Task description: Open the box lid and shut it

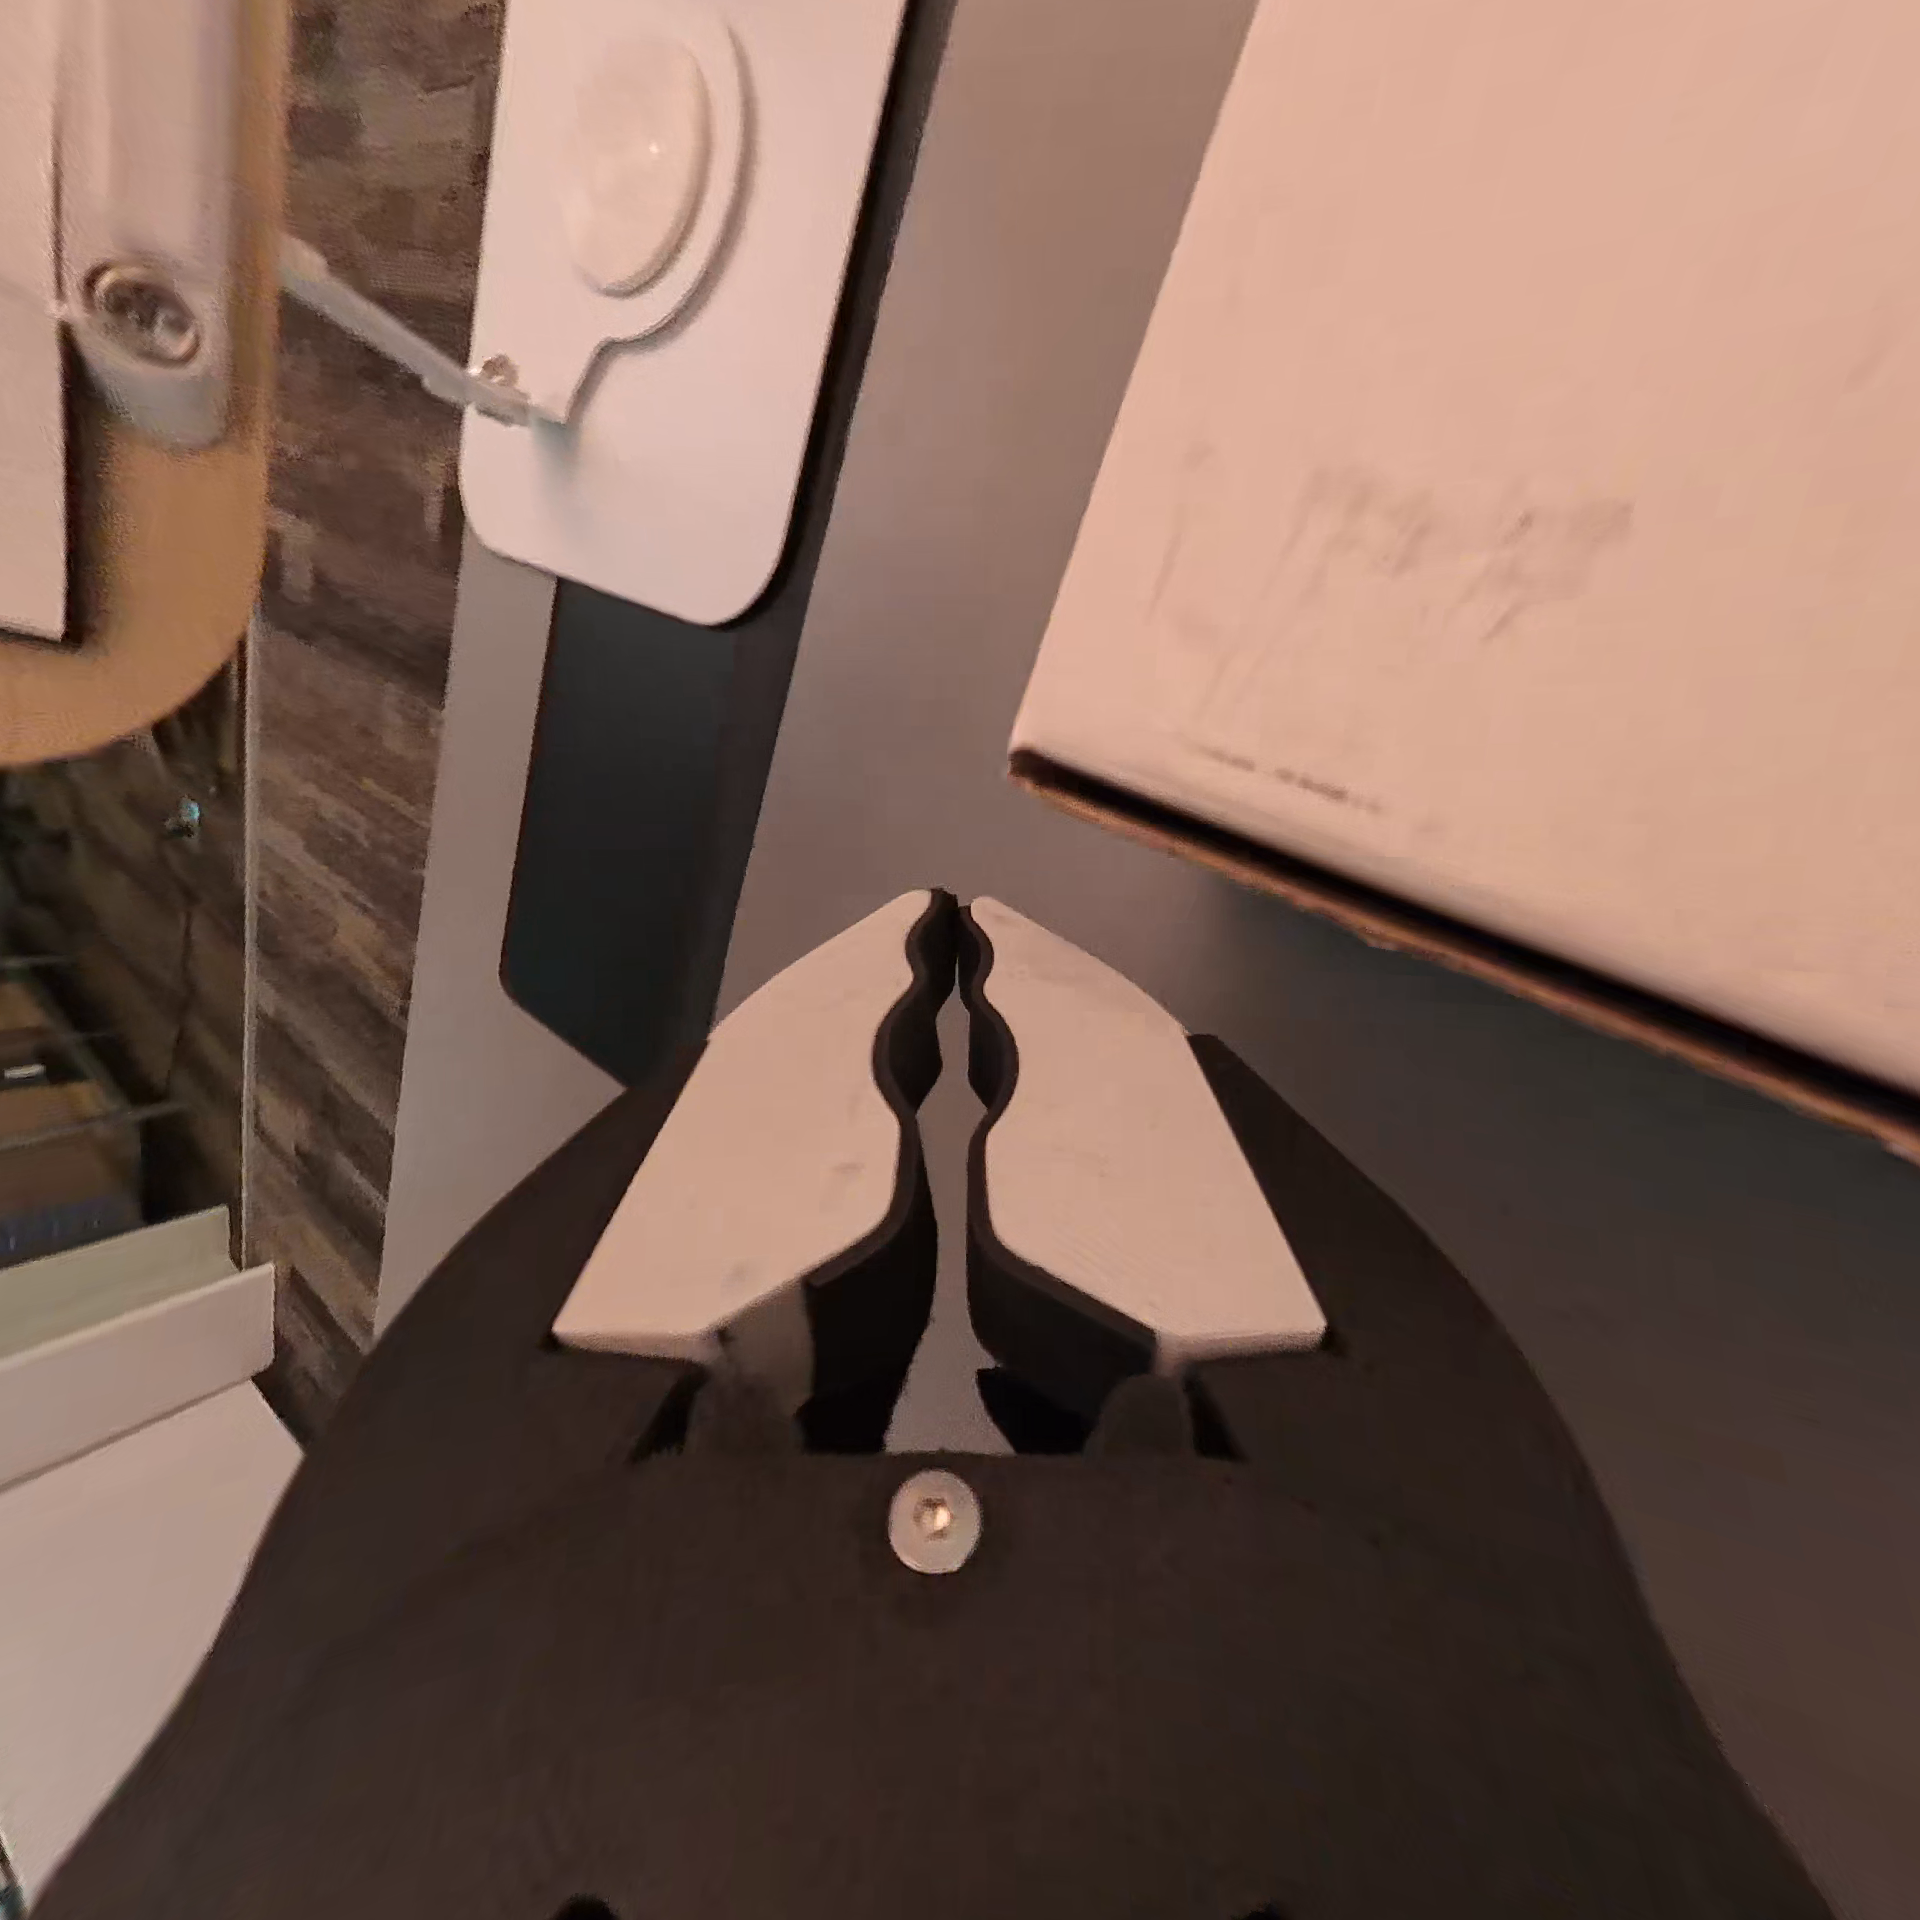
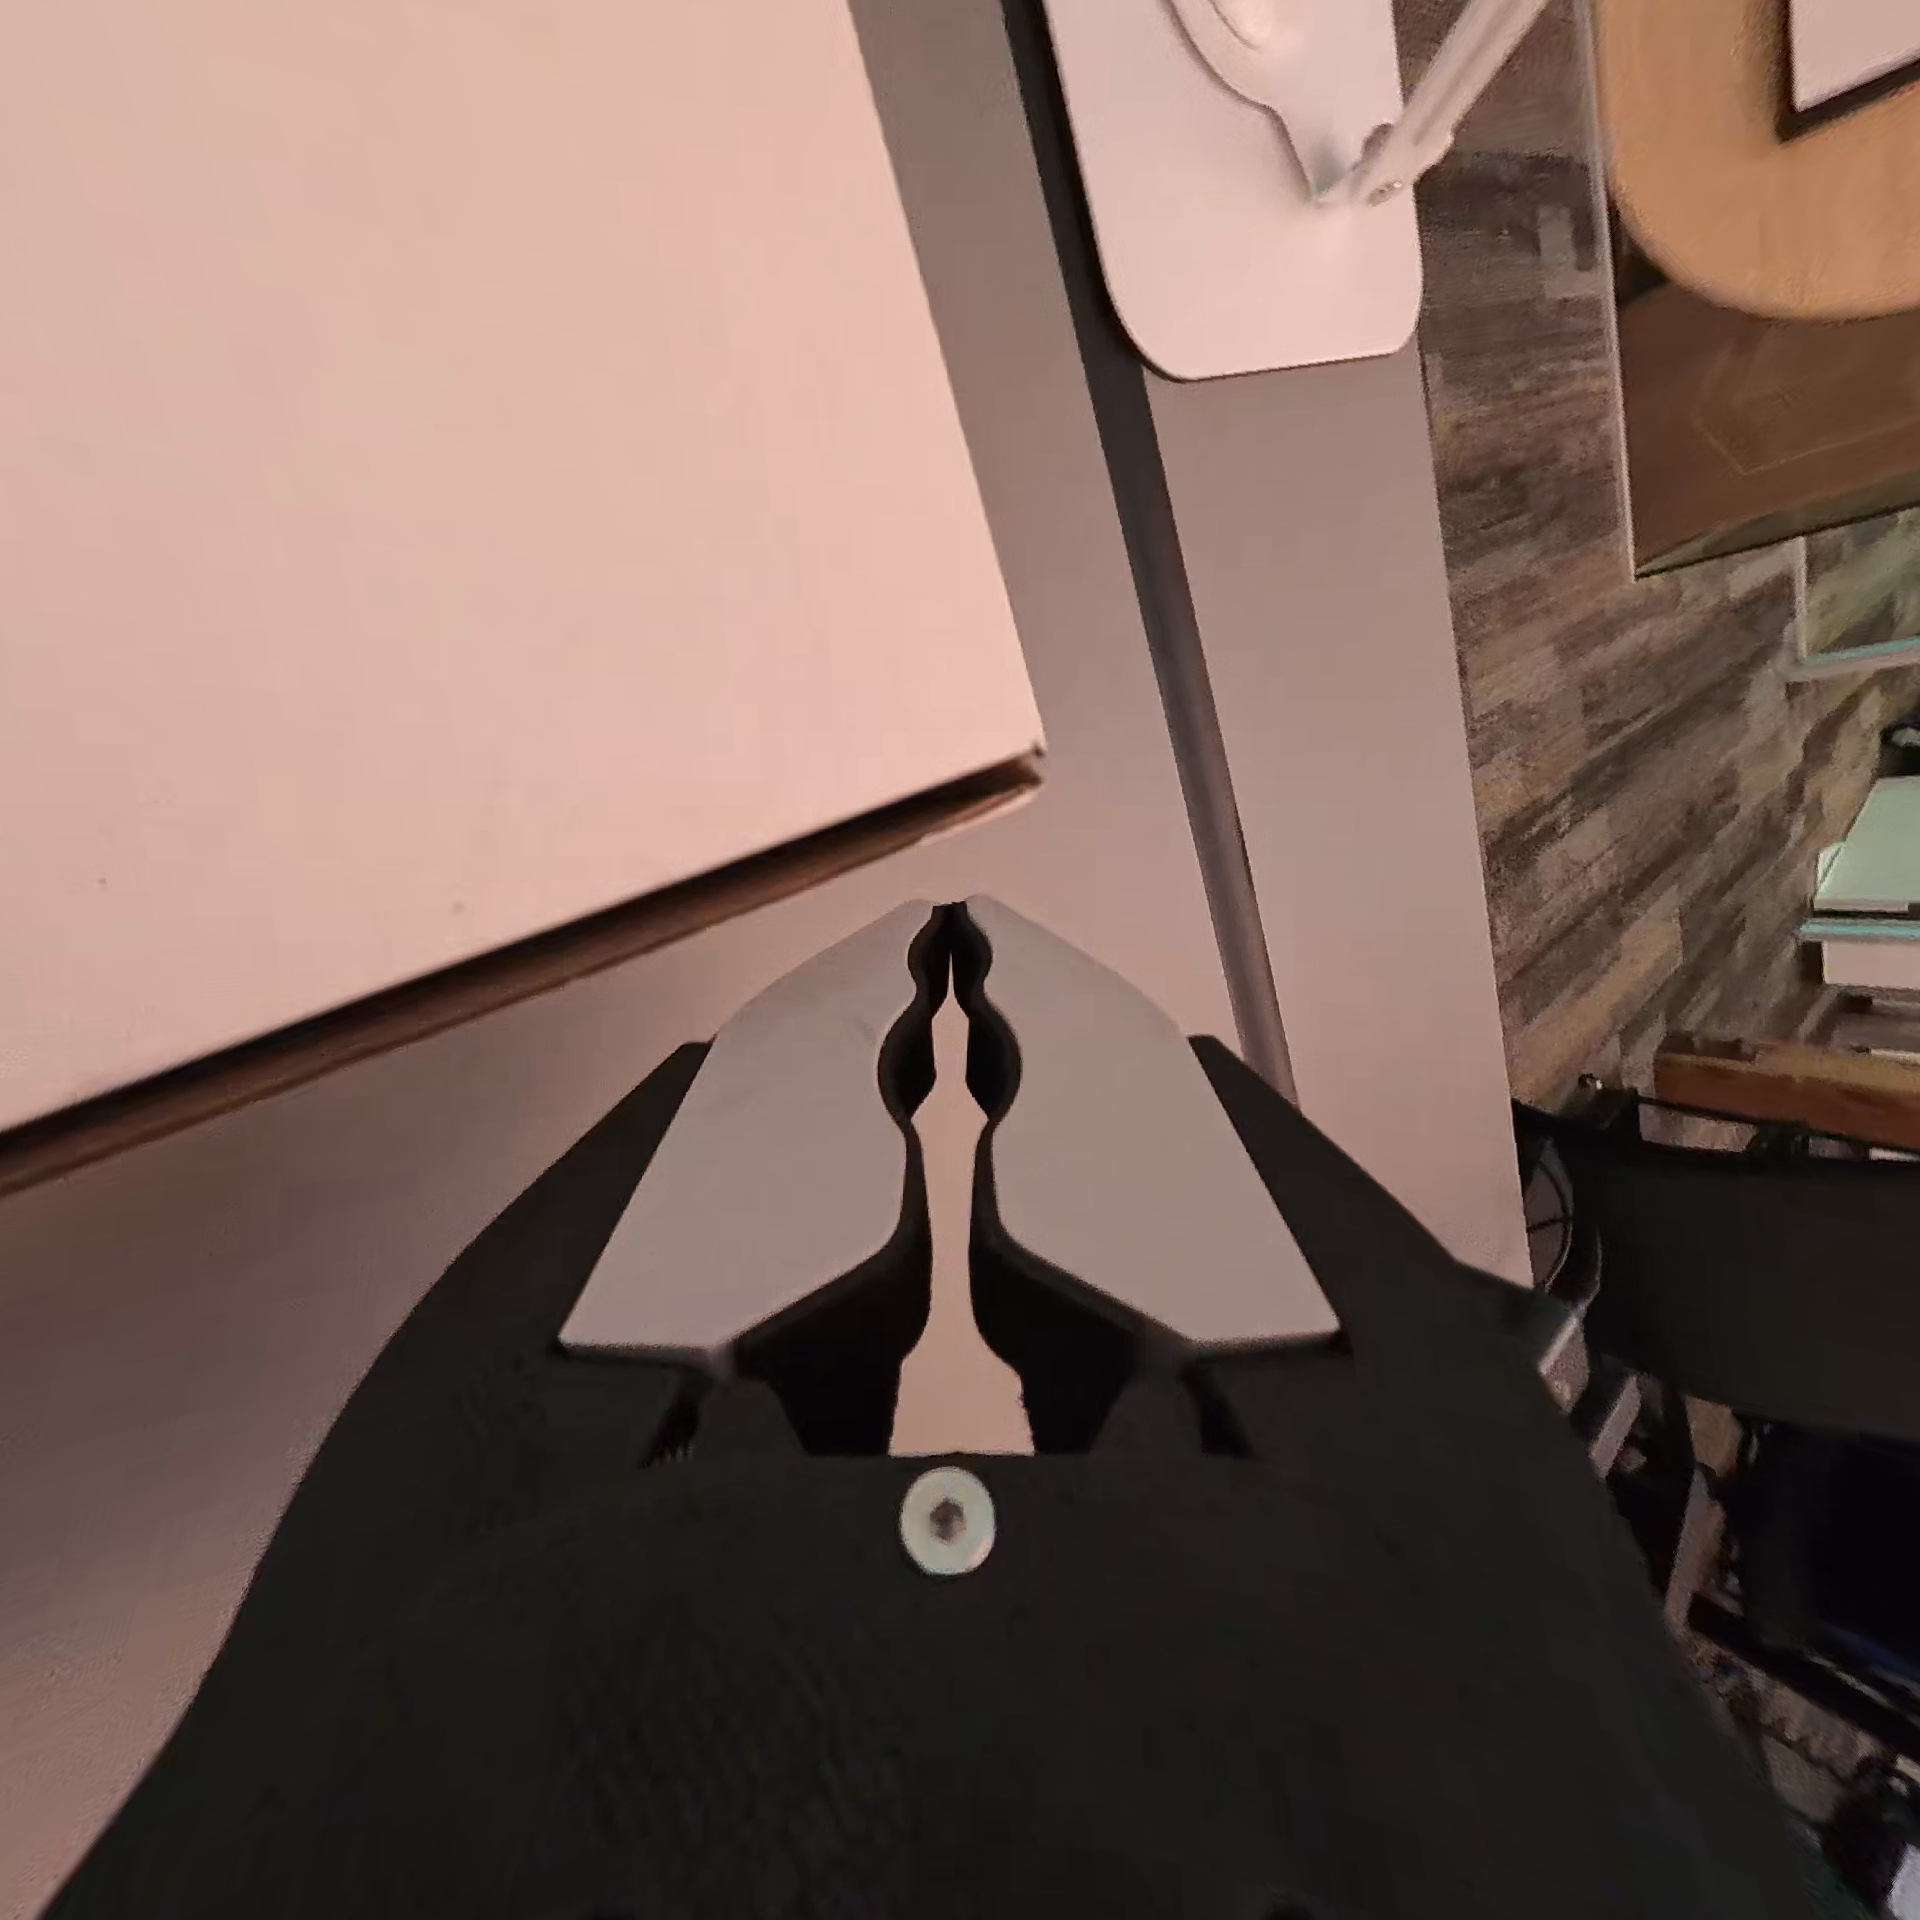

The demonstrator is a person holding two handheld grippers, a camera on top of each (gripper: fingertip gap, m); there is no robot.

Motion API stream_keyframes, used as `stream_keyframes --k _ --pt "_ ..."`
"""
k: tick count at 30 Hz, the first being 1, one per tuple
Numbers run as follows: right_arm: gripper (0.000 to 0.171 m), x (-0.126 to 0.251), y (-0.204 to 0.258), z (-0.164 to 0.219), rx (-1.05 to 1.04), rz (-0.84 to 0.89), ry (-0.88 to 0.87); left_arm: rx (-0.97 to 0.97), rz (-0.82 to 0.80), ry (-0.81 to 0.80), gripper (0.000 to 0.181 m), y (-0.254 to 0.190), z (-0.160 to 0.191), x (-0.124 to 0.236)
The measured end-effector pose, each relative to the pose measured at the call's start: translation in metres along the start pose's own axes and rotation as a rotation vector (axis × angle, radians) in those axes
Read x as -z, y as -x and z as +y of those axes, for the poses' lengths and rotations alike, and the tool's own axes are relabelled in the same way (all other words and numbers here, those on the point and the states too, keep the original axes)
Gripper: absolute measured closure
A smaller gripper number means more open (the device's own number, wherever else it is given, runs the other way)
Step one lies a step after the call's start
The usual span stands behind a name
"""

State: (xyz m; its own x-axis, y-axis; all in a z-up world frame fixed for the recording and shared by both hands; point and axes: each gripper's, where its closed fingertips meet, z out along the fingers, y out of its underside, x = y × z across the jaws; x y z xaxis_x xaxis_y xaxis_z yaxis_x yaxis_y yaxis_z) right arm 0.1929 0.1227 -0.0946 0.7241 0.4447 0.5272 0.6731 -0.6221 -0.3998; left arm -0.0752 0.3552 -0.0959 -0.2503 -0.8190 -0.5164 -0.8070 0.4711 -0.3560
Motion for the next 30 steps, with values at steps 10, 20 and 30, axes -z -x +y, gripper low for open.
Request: stream_keyframes --k 10,20,30 --pt "0.17 -0.01 0.003 -0.009 0.154 -0.021 0.07 -0.17 0.046 0.061 0.181 -0.009 -0.02 -0.01" --pt "0.17 -0.007 0.004 -0.007 0.119 0.013 0.139 -0.069 0.004 0.082 0.181 -0.011 -0.016 -0.006" --pt "0.17 0.042 0.057 0.016 0.034 -0.008 0.09 0.039 0.063 -0.044 0.181 -0.08 0.007 0.056"
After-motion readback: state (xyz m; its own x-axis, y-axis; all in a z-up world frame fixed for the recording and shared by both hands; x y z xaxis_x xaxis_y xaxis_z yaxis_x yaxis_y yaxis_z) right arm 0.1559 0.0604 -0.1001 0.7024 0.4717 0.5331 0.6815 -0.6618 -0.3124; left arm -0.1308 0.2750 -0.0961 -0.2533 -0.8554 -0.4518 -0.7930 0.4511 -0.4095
